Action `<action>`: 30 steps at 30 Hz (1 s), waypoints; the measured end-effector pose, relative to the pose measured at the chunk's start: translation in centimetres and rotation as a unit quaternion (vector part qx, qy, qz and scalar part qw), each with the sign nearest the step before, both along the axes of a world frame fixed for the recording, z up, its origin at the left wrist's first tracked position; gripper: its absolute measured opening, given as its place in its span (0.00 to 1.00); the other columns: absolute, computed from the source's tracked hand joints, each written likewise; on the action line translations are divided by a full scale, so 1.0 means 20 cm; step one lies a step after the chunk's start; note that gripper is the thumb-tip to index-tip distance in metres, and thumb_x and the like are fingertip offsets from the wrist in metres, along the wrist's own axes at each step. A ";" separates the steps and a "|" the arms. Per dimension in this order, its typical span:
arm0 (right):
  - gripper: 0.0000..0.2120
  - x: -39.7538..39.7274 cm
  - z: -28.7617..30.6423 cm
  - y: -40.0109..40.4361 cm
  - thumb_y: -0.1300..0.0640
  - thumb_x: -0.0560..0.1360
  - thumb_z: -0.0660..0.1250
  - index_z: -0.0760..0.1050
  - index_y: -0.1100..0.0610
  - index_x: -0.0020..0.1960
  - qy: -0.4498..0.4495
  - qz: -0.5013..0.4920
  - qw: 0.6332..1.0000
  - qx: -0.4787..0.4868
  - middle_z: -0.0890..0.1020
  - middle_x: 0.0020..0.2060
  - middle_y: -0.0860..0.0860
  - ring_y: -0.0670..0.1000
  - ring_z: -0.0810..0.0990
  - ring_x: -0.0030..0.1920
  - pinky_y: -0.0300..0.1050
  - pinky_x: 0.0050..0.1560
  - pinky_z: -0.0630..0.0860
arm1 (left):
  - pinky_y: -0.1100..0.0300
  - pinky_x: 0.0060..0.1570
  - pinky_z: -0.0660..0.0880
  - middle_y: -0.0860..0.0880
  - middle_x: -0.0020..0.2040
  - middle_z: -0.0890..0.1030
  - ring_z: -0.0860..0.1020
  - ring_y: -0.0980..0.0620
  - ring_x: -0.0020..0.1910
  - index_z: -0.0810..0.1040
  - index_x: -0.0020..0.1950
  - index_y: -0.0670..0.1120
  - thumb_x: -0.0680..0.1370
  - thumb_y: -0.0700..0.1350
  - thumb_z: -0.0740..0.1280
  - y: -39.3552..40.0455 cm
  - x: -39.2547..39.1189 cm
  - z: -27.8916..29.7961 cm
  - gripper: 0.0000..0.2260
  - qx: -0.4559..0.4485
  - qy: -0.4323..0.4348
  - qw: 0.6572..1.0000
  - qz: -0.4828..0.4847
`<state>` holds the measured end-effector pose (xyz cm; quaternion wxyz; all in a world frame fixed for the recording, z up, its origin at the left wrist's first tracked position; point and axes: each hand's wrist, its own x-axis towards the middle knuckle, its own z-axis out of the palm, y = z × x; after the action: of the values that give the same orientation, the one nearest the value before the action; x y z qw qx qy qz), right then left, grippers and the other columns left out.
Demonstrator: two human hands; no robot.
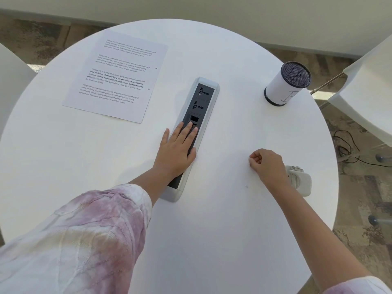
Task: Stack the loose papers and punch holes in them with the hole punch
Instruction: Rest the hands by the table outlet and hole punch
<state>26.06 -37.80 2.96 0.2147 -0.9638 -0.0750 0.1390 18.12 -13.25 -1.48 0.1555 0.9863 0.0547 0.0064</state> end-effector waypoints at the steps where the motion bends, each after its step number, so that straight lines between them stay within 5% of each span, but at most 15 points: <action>1: 0.05 0.00 0.00 0.00 0.62 0.73 0.64 0.78 0.61 0.46 -0.001 0.000 1.000 -0.005 0.80 0.41 0.52 0.50 0.74 0.41 0.41 0.41 0.68 | 0.44 0.71 0.49 0.51 0.76 0.58 0.53 0.49 0.75 0.57 0.75 0.50 0.76 0.54 0.44 0.00 0.00 0.00 0.27 0.001 0.001 1.000 0.000; 19: 0.06 0.01 -0.04 0.03 0.63 0.74 0.59 0.73 0.64 0.47 -0.004 0.055 0.993 -0.104 0.75 0.44 0.58 0.56 0.73 0.40 0.45 0.40 0.67 | 0.45 0.71 0.48 0.51 0.76 0.57 0.52 0.49 0.75 0.56 0.75 0.50 0.76 0.54 0.44 0.00 0.00 0.00 0.27 -0.001 0.001 1.000 -0.001; 24: 0.04 0.10 0.01 0.00 0.62 0.74 0.63 0.75 0.59 0.41 0.065 -0.044 0.994 0.072 0.77 0.33 0.52 0.39 0.75 0.21 0.27 0.28 0.68 | 0.43 0.71 0.51 0.50 0.75 0.59 0.54 0.48 0.75 0.58 0.74 0.49 0.76 0.53 0.46 0.00 0.00 0.00 0.27 0.003 -0.003 1.000 -0.002; 30: 0.05 0.37 0.23 0.03 0.64 0.74 0.63 0.77 0.63 0.46 0.030 -0.119 0.967 0.225 0.74 0.29 0.50 0.40 0.74 0.23 0.32 0.28 0.75 | 0.43 0.71 0.51 0.49 0.75 0.59 0.54 0.48 0.75 0.59 0.74 0.48 0.76 0.52 0.46 0.00 0.00 0.00 0.26 0.004 -0.008 1.000 -0.004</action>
<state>33.41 -37.24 7.54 0.4432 -0.8881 0.0172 0.1205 18.03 -13.24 -1.52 0.1522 0.9870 0.0500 0.0136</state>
